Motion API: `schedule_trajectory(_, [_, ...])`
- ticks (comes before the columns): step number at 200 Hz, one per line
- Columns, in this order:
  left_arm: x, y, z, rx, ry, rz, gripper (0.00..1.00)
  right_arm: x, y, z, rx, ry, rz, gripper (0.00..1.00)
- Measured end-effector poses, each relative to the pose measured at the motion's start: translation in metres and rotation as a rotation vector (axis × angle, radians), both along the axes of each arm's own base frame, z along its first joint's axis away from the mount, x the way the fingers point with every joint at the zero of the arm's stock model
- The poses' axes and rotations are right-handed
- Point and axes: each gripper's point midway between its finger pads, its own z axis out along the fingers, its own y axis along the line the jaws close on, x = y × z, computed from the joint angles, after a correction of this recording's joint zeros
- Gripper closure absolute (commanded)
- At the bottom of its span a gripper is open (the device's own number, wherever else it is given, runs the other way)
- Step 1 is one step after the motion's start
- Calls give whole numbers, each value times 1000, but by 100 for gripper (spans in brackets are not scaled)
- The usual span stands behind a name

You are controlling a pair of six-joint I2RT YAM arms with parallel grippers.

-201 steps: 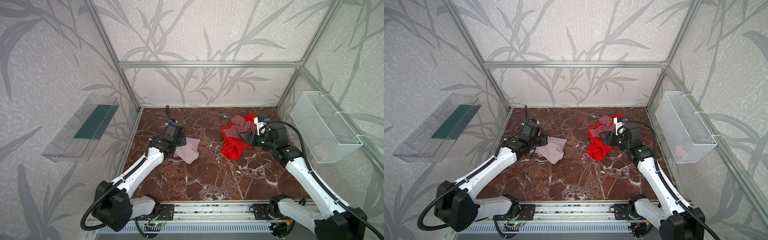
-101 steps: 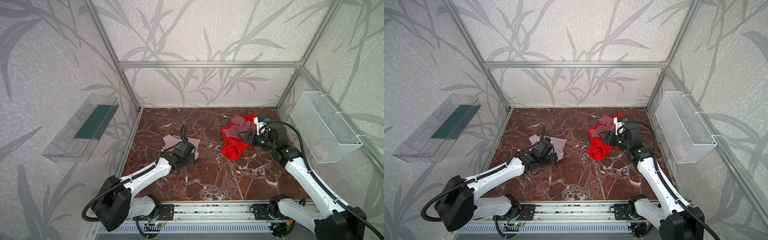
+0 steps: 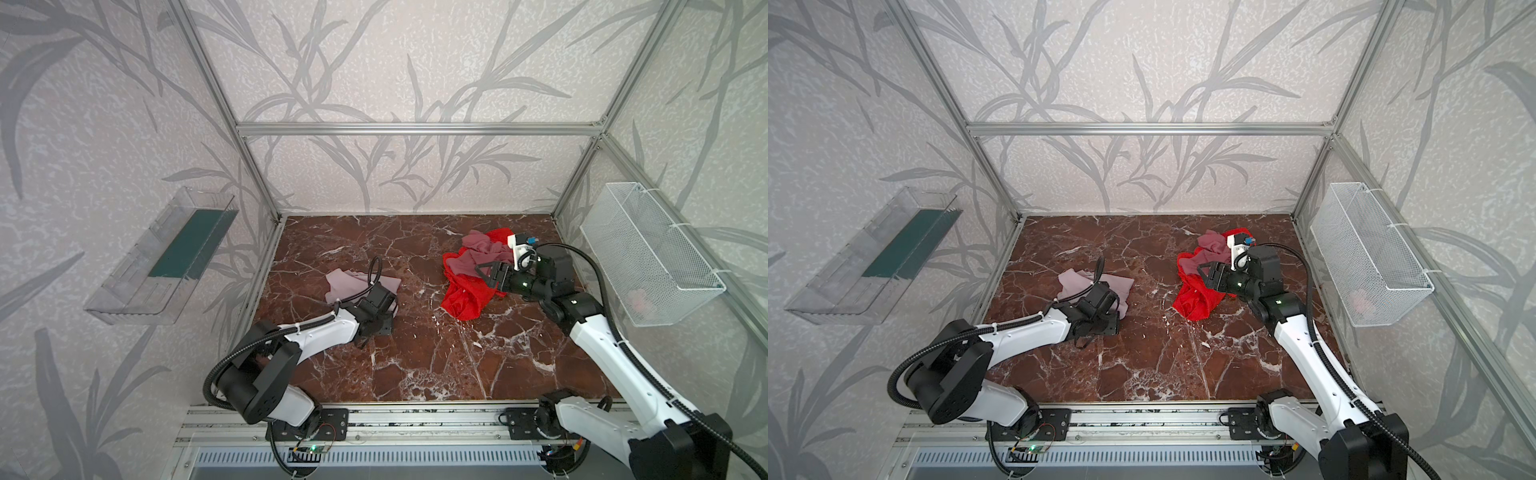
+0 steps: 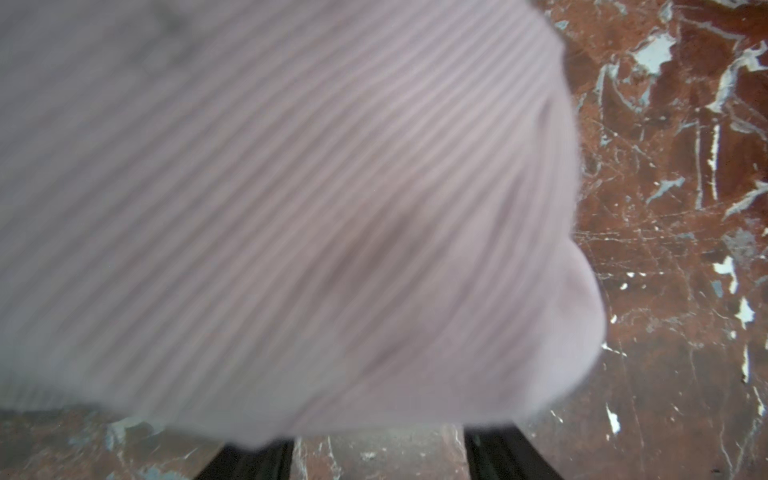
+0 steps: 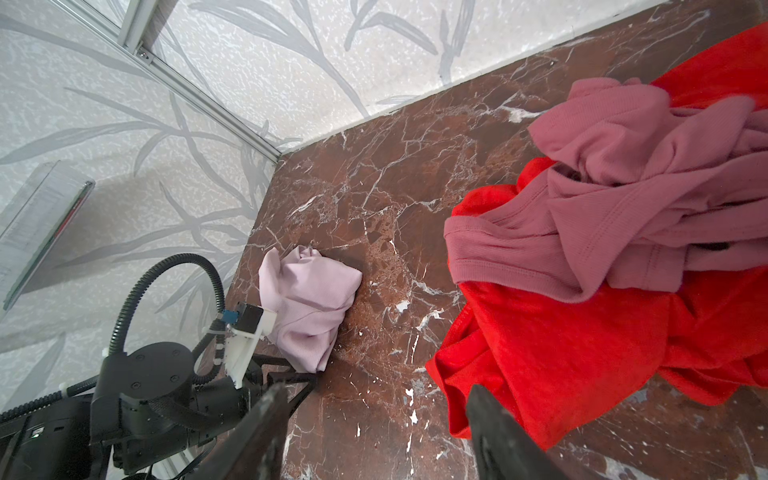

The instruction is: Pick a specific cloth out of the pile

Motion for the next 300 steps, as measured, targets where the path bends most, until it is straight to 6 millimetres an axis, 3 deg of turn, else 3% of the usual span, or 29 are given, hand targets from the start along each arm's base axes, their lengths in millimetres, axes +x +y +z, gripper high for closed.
schedule_trajectory(23, [4,2,-7,18,-4,24,54,0,0,0,-1,0,-1,32])
schedule_trajectory(68, [18,4,-9,52,-39,58,100,0,0,0,-1,0,-2,32])
schedule_trajectory(92, [18,4,-7,55,-33,67,100,0,-1,0,-1,0,-3,32])
schedule_trajectory(121, [5,13,-2,78,7,67,100,0,-1,0,-1,0,-4,32])
schedule_trajectory(141, [-2,16,20,66,8,64,100,0,-1,0,0,1,-4,32])
schedule_trajectory(190, [7,8,97,-40,-112,65,100,1,0,2,19,4,-10,32])
schedule_trajectory(232, [6,19,123,-66,-151,95,100,1,2,4,30,-1,0,32])
schedule_trajectory(267, [23,33,143,-121,-172,150,100,1,2,5,30,-2,1,32])
schedule_trajectory(300, [38,56,147,-158,-172,220,100,1,2,5,31,-2,1,32])
